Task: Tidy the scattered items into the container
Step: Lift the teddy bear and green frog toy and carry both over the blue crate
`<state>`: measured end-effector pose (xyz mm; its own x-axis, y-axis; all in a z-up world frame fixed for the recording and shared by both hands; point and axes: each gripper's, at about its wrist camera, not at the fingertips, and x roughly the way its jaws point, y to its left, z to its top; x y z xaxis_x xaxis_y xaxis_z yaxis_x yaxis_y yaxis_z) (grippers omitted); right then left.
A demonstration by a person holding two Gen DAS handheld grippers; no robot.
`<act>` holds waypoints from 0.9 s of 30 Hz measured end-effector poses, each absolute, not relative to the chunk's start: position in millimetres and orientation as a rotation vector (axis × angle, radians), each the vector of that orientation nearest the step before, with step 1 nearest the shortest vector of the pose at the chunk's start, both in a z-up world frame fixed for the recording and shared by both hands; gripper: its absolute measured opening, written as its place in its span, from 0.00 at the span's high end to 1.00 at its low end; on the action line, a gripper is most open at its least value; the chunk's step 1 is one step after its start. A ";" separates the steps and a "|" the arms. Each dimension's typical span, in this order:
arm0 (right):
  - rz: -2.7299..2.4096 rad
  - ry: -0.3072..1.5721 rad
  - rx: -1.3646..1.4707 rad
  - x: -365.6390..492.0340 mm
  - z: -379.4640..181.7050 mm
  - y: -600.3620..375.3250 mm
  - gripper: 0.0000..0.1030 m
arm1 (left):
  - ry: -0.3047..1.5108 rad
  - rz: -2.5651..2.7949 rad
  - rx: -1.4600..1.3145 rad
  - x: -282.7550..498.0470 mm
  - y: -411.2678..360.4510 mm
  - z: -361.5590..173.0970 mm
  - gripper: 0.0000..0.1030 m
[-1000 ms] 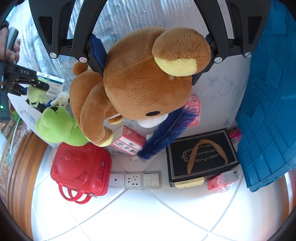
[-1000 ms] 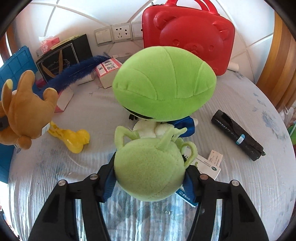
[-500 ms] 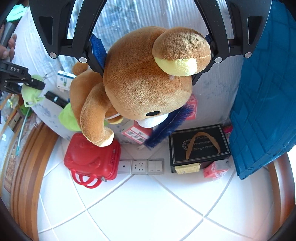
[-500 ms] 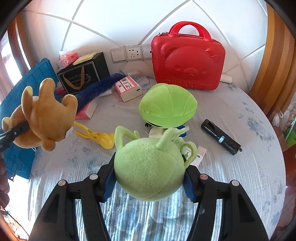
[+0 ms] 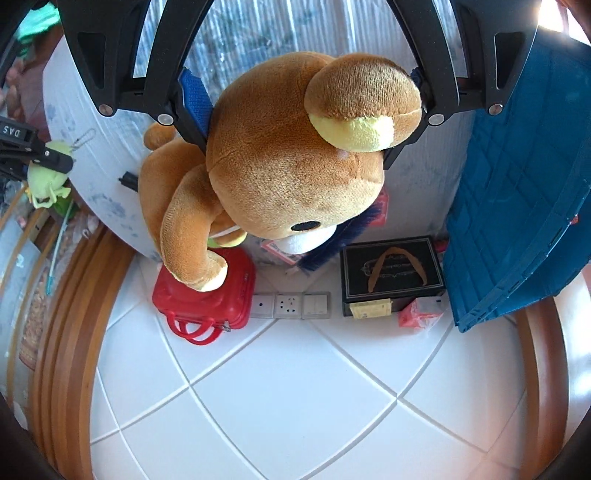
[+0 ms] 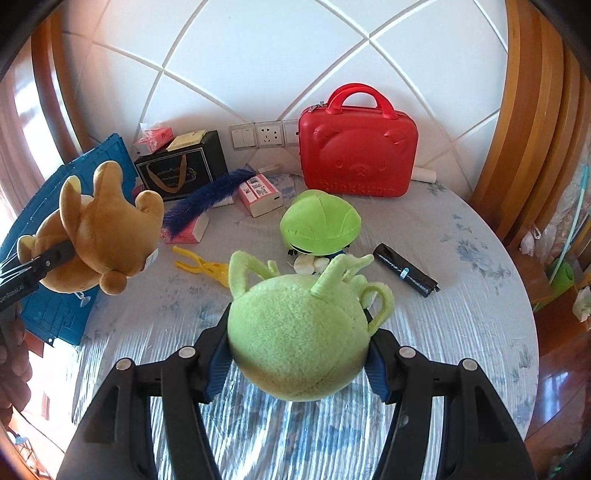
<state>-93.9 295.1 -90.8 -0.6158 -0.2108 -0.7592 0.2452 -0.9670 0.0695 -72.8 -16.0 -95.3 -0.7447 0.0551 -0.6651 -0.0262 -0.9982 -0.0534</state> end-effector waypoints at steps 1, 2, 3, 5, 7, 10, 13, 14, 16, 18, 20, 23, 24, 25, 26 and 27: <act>-2.618 0.062 1.217 -89.4 -85.9 295.5 0.42 | -0.061 2.899 -1.098 -68.2 -13.3 -90.5 0.22; -2.618 0.061 1.215 -85.6 -82.0 296.0 0.42 | -0.061 2.902 -1.094 -64.9 -11.0 -87.0 0.22; -2.616 0.058 1.211 -81.1 -77.3 296.5 0.42 | -0.062 2.904 -1.090 -62.2 -9.0 -84.2 0.22; -2.618 0.066 1.194 -72.3 -69.3 296.7 0.42 | -0.059 2.917 -1.082 -56.5 -4.4 -77.7 0.22; -2.619 0.075 1.180 -65.7 -63.6 296.9 0.42 | -0.059 2.928 -1.085 -53.5 -0.6 -72.5 0.22; -2.619 0.073 1.169 -59.1 -58.6 298.3 0.42 | -0.046 2.943 -1.095 -48.7 4.1 -66.1 0.22; -2.618 0.058 1.149 -54.6 -55.0 300.1 0.42 | -0.036 2.956 -1.108 -44.7 6.8 -61.8 0.22; -2.616 0.057 1.145 -53.9 -55.1 300.0 0.42 | -0.040 2.964 -1.112 -42.7 6.4 -60.7 0.22; -2.606 0.055 1.146 -54.3 -56.2 298.3 0.42 | -0.043 2.970 -1.122 -40.1 3.7 -60.6 0.22; -2.594 0.051 1.148 -56.0 -57.9 295.6 0.42 | -0.036 2.977 -1.130 -36.4 1.7 -60.3 0.22; -2.589 0.052 1.141 -56.5 -58.4 291.4 0.42 | -0.029 2.981 -1.137 -33.4 -1.1 -60.1 0.22; -2.591 0.045 1.135 -57.0 -56.2 285.2 0.42 | -0.024 2.979 -1.137 -29.2 -6.6 -58.9 0.22; -2.592 0.047 1.133 -56.3 -55.0 281.8 0.42 | -0.027 2.978 -1.133 -27.9 -8.8 -58.0 0.22; -2.593 0.049 1.130 -55.0 -53.7 278.7 0.42 | -0.030 2.978 -1.128 -27.0 -12.6 -57.2 0.22; -2.594 0.053 1.129 -54.2 -52.9 275.0 0.42 | -0.030 2.978 -1.124 -26.3 -15.4 -56.6 0.21; -2.595 0.057 1.128 -53.1 -51.9 270.3 0.42 | -0.029 2.977 -1.120 -25.4 -18.7 -56.0 0.21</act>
<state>-53.1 270.3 -51.9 -0.6418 -0.2657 -0.7194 0.2973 -0.9509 0.0861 -25.4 -18.7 -56.0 -0.7515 -0.0301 -0.6590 0.0431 -0.9991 -0.0035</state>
